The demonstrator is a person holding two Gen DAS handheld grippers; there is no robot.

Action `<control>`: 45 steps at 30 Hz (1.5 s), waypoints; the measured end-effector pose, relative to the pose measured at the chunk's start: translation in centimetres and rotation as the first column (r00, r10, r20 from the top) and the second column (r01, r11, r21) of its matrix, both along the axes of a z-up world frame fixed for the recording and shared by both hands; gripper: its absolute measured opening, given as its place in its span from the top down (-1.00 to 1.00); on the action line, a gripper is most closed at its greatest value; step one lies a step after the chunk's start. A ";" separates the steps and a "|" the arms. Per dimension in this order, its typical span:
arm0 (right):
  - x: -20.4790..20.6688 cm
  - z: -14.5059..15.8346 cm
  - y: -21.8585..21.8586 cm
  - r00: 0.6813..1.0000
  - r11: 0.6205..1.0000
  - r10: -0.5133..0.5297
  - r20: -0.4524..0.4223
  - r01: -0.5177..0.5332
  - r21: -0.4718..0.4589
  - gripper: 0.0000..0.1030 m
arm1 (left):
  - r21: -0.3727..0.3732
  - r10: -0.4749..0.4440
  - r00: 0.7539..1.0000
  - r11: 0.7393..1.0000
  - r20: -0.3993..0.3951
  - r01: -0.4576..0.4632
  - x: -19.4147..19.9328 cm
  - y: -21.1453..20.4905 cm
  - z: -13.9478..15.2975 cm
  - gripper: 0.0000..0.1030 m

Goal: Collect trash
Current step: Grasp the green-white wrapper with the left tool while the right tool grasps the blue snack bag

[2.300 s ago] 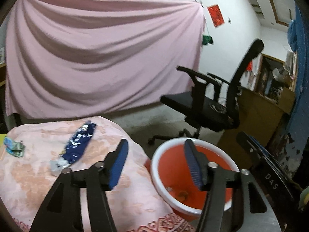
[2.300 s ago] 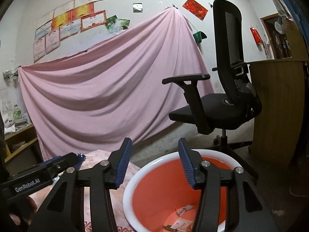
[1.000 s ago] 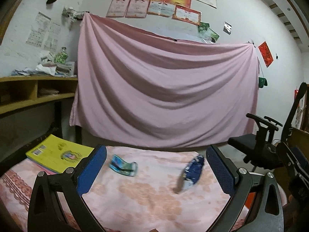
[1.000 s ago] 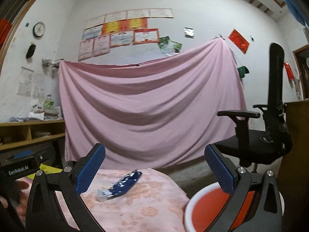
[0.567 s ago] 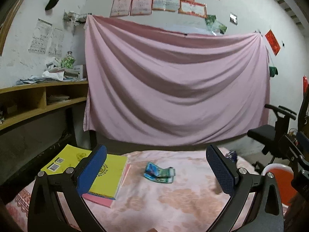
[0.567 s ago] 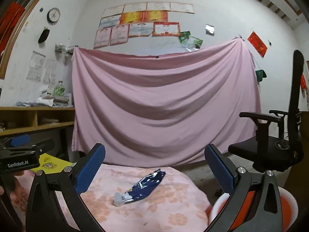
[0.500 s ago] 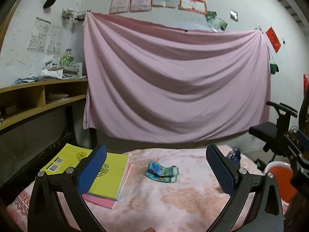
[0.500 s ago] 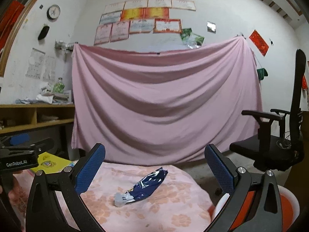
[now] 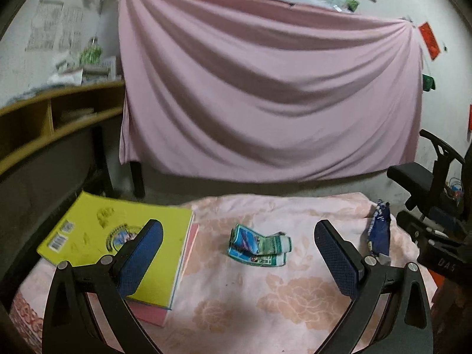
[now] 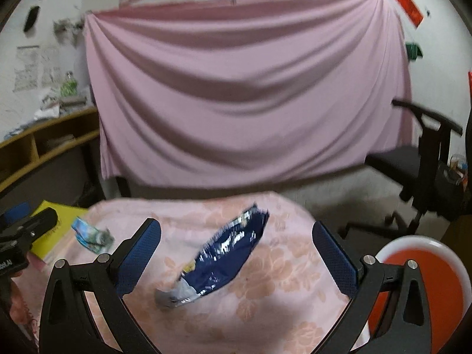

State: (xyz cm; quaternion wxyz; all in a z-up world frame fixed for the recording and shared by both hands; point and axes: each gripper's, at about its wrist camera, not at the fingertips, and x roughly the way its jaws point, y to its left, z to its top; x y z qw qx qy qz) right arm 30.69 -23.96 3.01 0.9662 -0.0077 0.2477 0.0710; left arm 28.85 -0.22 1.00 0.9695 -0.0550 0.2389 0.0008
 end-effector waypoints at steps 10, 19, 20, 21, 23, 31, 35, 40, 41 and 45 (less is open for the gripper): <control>2.6 -2.4 1.0 0.981 0.999 0.030 -0.192 -0.038 -0.037 -0.97 | -0.081 -0.034 0.990 0.996 -0.138 0.023 3.1 0.5 -2.0 -0.35; 3.6 -3.6 1.6 0.951 0.995 0.091 -0.295 -0.098 -0.008 -0.66 | -0.143 -0.090 0.966 0.988 -0.241 0.056 5.1 0.5 -3.5 0.25; 3.4 -3.5 1.6 0.951 0.995 0.097 -0.292 -0.103 -0.005 -0.59 | -0.145 -0.096 0.965 0.988 -0.243 0.061 5.1 0.4 -3.5 0.33; 3.4 -3.5 1.6 0.951 0.994 0.101 -0.292 -0.106 -0.001 -0.54 | -0.142 -0.098 0.965 0.988 -0.243 0.065 5.0 0.3 -3.5 0.40; 3.2 -3.5 1.5 0.950 0.994 0.104 -0.293 -0.106 0.010 -0.28 | -0.144 -0.106 0.965 0.987 -0.241 0.073 4.9 0.1 -3.5 0.61; 2.5 -3.2 0.8 0.947 0.989 0.143 -0.288 -0.130 0.065 0.11 | -0.148 -0.117 0.968 0.985 -0.223 0.085 3.8 -0.7 -3.3 0.75; 1.7 -3.0 0.6 0.948 0.985 0.169 -0.269 -0.151 0.086 0.20 | -0.121 -0.117 0.976 0.988 -0.183 0.096 2.5 -1.4 -2.7 0.79; 0.5 -2.5 0.1 0.955 0.981 0.186 -0.233 -0.165 0.107 0.56 | -0.096 -0.112 0.986 0.990 -0.120 0.101 0.4 -2.1 -2.0 0.80; 0.2 -2.4 0.0 0.955 0.980 0.189 -0.228 -0.168 0.109 0.58 | -0.092 -0.112 0.987 0.991 -0.112 0.102 0.0 -2.2 -1.9 0.80; -0.8 -2.2 0.1 0.956 0.976 0.206 -0.207 -0.186 0.113 0.59 | -0.080 -0.113 0.989 0.991 -0.092 0.106 -1.3 -2.8 -1.6 0.81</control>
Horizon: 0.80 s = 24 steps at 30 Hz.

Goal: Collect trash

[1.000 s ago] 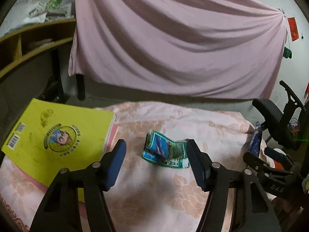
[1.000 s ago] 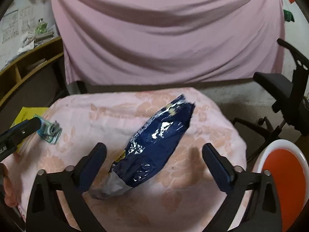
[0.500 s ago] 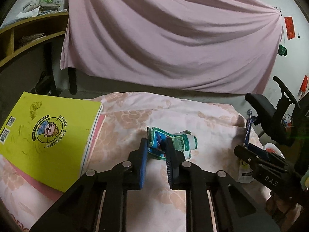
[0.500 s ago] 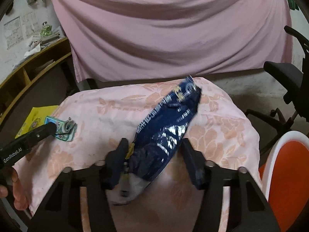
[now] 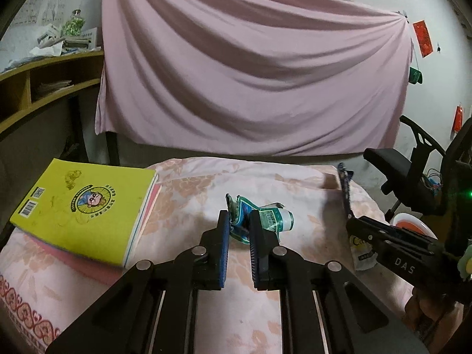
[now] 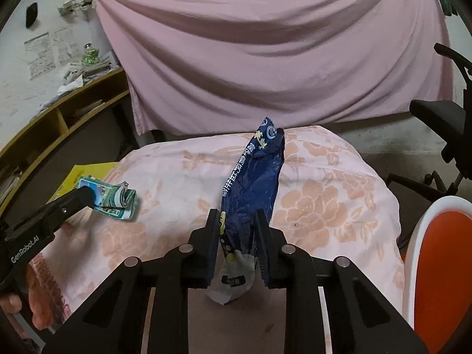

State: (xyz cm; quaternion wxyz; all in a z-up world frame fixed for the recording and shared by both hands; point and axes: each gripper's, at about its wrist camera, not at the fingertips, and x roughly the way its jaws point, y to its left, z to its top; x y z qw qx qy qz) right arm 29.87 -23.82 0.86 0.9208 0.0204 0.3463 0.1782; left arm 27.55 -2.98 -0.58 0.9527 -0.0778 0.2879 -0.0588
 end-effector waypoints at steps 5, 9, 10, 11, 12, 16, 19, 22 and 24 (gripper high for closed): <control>-2.0 0.7 -0.1 0.998 1.000 0.018 0.061 -0.019 0.014 0.60 | 0.012 -0.005 1.000 1.000 0.030 0.005 -1.6 -0.8 0.6 0.81; -3.9 1.6 -0.2 0.989 0.999 0.033 0.144 -0.037 0.025 0.60 | 0.025 -0.009 0.998 1.000 0.059 0.008 -3.0 -1.4 0.9 0.81; -4.3 1.8 -0.1 0.986 0.999 0.036 0.163 -0.041 0.027 0.60 | 0.028 -0.010 0.998 1.000 0.066 0.008 -3.3 -1.6 1.0 0.81; -4.8 2.0 -0.1 0.982 0.999 0.039 0.186 -0.045 0.027 0.60 | 0.031 -0.010 0.997 0.999 0.075 0.008 -3.7 -1.7 1.1 0.82; -5.4 2.2 -0.1 0.977 0.998 0.042 0.211 -0.049 0.026 0.60 | 0.034 -0.010 0.997 0.999 0.082 0.008 -3.9 -1.9 1.2 0.82; -7.6 3.0 0.0 0.947 0.997 0.056 0.318 -0.069 0.030 0.60 | 0.042 -0.010 0.992 0.999 0.127 0.004 -5.2 -2.5 1.9 0.82; -8.9 3.5 -0.1 0.921 0.997 0.055 0.386 -0.071 0.027 0.60 | 0.059 -0.013 0.987 0.998 0.161 0.003 -6.0 -3.1 2.5 0.82; -10.1 4.2 -0.2 0.889 0.998 0.036 0.456 -0.057 0.032 0.60 | 0.076 -0.015 0.979 0.997 0.206 0.000 -6.9 -3.9 3.3 0.82; -10.7 4.6 -0.5 0.872 0.998 0.018 0.489 -0.042 0.038 0.60 | 0.088 -0.021 0.972 0.996 0.234 0.001 -7.4 -4.5 3.9 0.82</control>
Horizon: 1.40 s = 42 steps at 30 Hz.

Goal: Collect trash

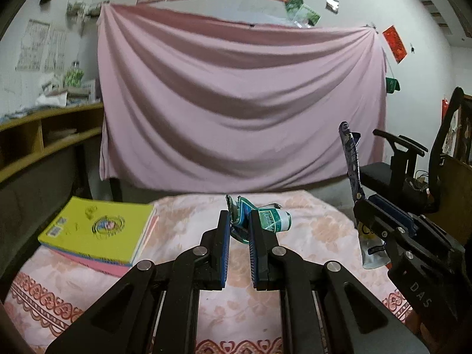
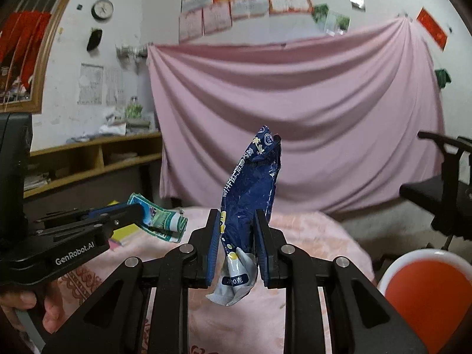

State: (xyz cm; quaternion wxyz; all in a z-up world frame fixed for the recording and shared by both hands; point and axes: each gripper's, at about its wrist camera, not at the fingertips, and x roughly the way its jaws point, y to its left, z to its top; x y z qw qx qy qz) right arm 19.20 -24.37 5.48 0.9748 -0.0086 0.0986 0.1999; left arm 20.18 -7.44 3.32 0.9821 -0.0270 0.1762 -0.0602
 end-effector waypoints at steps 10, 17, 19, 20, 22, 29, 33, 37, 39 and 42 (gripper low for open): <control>-2.9 2.8 -1.4 0.975 0.994 -0.092 0.201 0.102 -0.038 0.60 | 0.033 -0.046 0.989 0.999 0.140 0.042 -1.8 -3.6 3.2 0.82; -2.6 3.0 -3.1 0.975 0.991 -0.133 0.179 0.137 -0.010 0.60 | 0.038 -0.082 0.988 0.996 0.128 0.078 -1.5 -5.1 3.8 0.82; -1.7 2.6 -4.0 0.983 0.990 -0.140 0.119 0.141 0.001 0.59 | 0.041 -0.076 0.992 0.997 0.100 0.072 -1.3 -5.6 3.3 0.82; -1.2 2.2 -4.4 0.984 0.988 -0.156 0.081 0.156 0.005 0.59 | 0.043 -0.068 0.994 0.997 0.080 0.065 -1.1 -5.6 3.0 0.82; -0.4 1.6 -4.9 0.987 0.987 -0.161 0.026 0.161 0.017 0.58 | 0.040 -0.057 0.997 0.998 0.046 0.055 -0.7 -5.5 2.3 0.82; 3.2 -1.5 -5.1 0.947 0.984 -0.176 -0.269 0.176 -0.023 0.20 | 0.020 -0.020 0.998 1.000 -0.064 0.021 0.3 -4.1 0.3 0.82; 4.2 -2.5 -4.8 0.914 0.985 -0.169 -0.368 0.164 -0.046 0.10 | 0.011 -0.008 0.995 1.000 -0.103 0.009 0.5 -3.1 -0.7 0.82; 5.4 -4.1 -4.1 0.866 0.991 -0.135 -0.482 0.116 -0.069 0.10 | 0.008 0.000 0.991 1.000 -0.137 0.001 0.6 -2.6 -1.4 0.82; 5.7 -4.7 -4.0 0.844 0.994 -0.111 -0.524 0.087 -0.070 0.10 | 0.008 0.003 0.988 1.000 -0.152 -0.002 0.6 -2.2 -2.0 0.82; 5.8 -5.3 -3.7 0.824 0.994 -0.101 -0.557 0.064 -0.086 0.09 | 0.007 0.005 0.984 1.000 -0.179 -0.004 0.8 -1.8 -2.5 0.82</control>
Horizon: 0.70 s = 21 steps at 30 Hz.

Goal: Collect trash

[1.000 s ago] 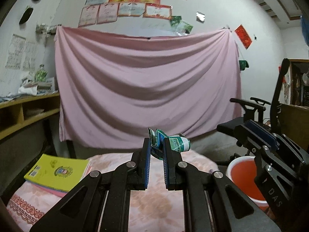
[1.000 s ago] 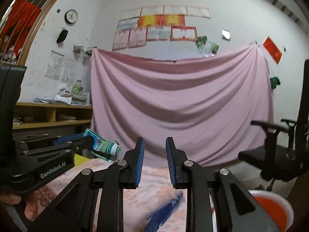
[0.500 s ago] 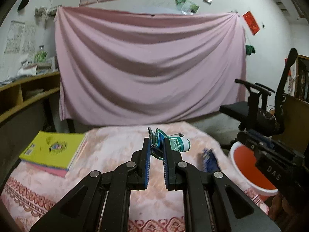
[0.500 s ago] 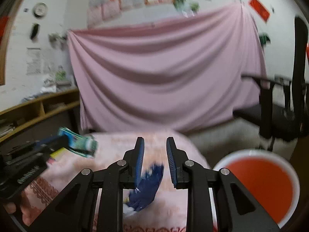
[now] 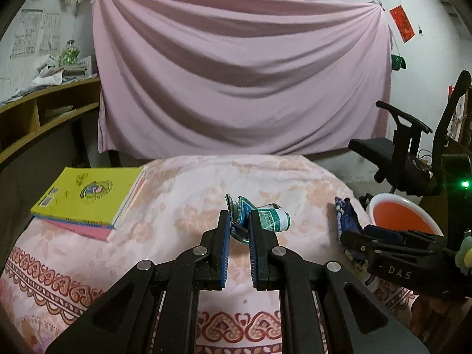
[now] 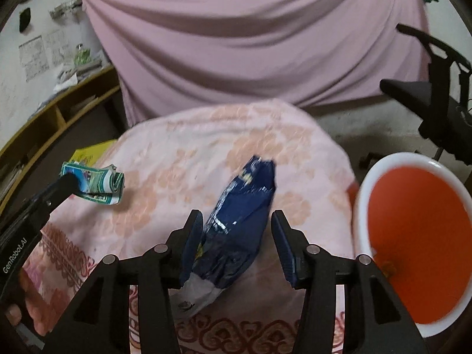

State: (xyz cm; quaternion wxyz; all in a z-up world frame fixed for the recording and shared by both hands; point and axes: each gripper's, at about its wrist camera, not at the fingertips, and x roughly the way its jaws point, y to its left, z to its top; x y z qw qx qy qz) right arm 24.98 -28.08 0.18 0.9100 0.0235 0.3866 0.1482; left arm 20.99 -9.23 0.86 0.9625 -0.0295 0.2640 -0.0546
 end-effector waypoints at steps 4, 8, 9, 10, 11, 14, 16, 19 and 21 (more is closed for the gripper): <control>0.0 -0.2 0.5 1.000 0.999 0.011 -0.014 -0.011 -0.035 0.09 | -0.010 0.007 0.999 1.000 -0.034 -0.007 0.2 0.4 -0.6 0.82; -0.2 -0.3 1.0 0.999 0.998 0.041 -0.020 -0.042 -0.049 0.09 | -0.013 0.008 0.999 1.000 -0.053 -0.009 0.3 0.4 -0.7 0.82; -0.3 -0.3 1.1 0.999 0.998 0.045 -0.020 -0.046 -0.051 0.09 | -0.013 0.008 0.998 1.000 -0.055 -0.009 0.2 0.4 -0.8 0.82; -0.1 -0.3 1.2 0.999 0.997 0.048 -0.020 -0.049 -0.053 0.09 | -0.011 0.008 0.998 1.000 -0.058 -0.009 0.3 0.4 -0.8 0.82; -0.2 -0.3 1.2 0.998 0.997 0.051 -0.020 -0.052 -0.054 0.09 | -0.010 0.007 0.998 1.000 -0.061 -0.008 0.3 0.4 -0.9 0.82; 0.0 -0.2 1.4 0.998 0.997 0.060 -0.022 -0.061 -0.047 0.09 | -0.005 0.008 0.997 1.000 -0.072 -0.009 0.4 0.4 -1.0 0.82; -0.1 -0.2 1.3 0.998 0.997 0.064 -0.023 -0.065 -0.039 0.09 | -0.005 0.010 0.997 1.000 -0.081 -0.010 0.5 0.4 -1.1 0.82; -0.1 -0.1 1.2 0.997 0.997 0.067 -0.025 -0.067 -0.025 0.09 | -0.008 0.013 0.996 1.000 -0.088 -0.014 0.6 0.5 -1.2 0.82; -0.1 -0.2 1.2 0.997 0.997 0.068 -0.027 -0.069 -0.026 0.09 | -0.009 0.015 0.996 1.000 -0.090 -0.016 0.7 0.6 -1.2 0.82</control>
